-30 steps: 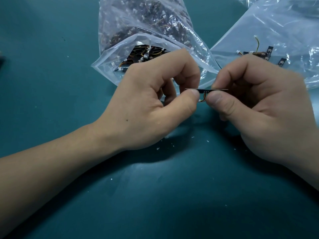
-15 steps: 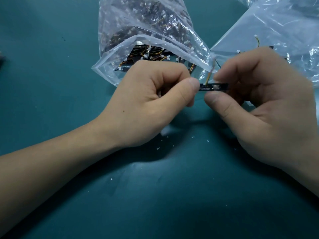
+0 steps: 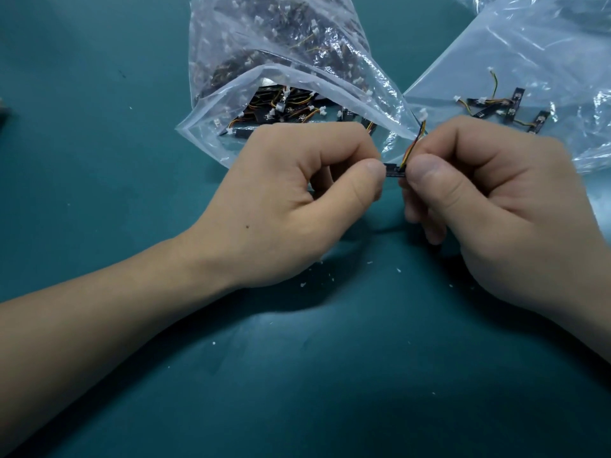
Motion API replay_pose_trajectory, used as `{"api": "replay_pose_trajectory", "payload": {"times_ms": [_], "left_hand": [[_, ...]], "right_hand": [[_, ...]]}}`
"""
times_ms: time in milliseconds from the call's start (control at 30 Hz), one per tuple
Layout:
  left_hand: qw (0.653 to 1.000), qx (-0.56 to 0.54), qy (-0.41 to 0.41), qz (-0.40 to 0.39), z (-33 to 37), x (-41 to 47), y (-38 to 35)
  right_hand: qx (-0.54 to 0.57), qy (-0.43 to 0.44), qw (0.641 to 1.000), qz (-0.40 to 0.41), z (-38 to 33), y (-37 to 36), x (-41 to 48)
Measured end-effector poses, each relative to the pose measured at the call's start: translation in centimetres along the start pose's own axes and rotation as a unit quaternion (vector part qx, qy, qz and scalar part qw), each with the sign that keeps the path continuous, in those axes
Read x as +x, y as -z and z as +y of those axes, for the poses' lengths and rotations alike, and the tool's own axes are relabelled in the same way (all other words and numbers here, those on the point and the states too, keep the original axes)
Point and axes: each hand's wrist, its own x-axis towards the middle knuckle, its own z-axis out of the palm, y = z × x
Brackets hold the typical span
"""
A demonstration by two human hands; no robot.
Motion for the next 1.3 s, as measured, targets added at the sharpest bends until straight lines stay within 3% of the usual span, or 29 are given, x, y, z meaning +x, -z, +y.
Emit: {"api": "replay_pose_trajectory", "payload": {"times_ms": [133, 333, 667, 1300], "left_hand": [[0.999, 0.007, 0.005, 0.035, -0.08, 0.09, -0.12], [1.000, -0.005, 0.014, 0.011, 0.09, 0.04, 0.01], [0.999, 0.012, 0.000, 0.044, 0.14, 0.00, -0.05], [1.000, 0.015, 0.016, -0.003, 0.03, 0.04, -0.06]], "right_hand": [[0.042, -0.014, 0.999, -0.008, -0.05, -0.11, -0.10], [0.018, 0.002, 1.000, -0.002, -0.07, -0.10, -0.02], [0.033, -0.016, 0.999, -0.017, -0.14, -0.15, -0.10], [-0.017, -0.012, 1.000, -0.016, -0.50, -0.07, 0.07]]}}
